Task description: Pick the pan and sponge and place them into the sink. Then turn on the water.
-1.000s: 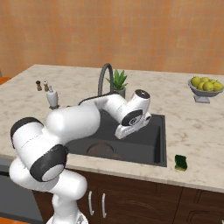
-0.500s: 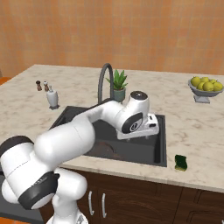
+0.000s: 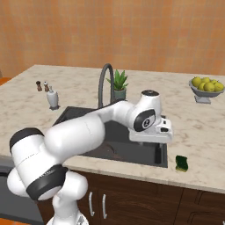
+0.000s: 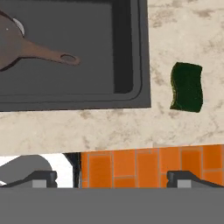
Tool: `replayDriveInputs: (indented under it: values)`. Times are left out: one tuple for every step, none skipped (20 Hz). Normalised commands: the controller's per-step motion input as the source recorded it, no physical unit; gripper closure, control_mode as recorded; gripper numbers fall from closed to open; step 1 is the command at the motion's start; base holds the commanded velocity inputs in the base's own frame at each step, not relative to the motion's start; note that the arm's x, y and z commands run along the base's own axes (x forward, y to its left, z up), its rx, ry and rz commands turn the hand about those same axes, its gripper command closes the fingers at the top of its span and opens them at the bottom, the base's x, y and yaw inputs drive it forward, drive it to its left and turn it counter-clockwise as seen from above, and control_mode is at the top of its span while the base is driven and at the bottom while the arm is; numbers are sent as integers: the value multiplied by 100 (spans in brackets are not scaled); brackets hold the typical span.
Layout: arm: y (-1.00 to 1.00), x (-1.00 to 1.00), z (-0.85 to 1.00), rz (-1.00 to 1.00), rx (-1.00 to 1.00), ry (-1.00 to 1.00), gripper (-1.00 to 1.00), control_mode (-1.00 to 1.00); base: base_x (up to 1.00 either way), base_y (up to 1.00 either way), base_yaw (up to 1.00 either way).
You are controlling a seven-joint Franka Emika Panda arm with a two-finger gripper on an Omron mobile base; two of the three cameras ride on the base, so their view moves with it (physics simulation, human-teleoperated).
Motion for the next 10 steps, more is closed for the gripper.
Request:
replayDriveInputs:
  values:
    - [-43, -4, -1, -2, 1, 4, -100, -100, 0, 0, 0]
    - [-44, 0, -1, 0, 1, 1, -100, -100, 0, 0, 0]
    - [-44, 0, -2, 0, 1, 0, -100, -100, 0, 0, 0]
    - [-44, 0, -6, 0, 1, 0, -100, -100, 0, 0, 0]
    - [-43, 0, -9, 0, 1, 0, -100, -100, 0, 0, 0]
    - [-29, 0, -19, 0, 0, 2, -100, -100, 0, 0, 0]
    - [-33, 0, -19, 0, 0, 1, -100, -100, 0, 0, 0]
    - [-46, 0, -21, 0, 4, 0, -100, -100, 0, 0, 0]
    - [-43, 0, -22, 0, 4, 0, -100, -100, 0, 0, 0]
    - [-41, 0, -23, 0, 3, 0, -100, -100, 0, 0, 0]
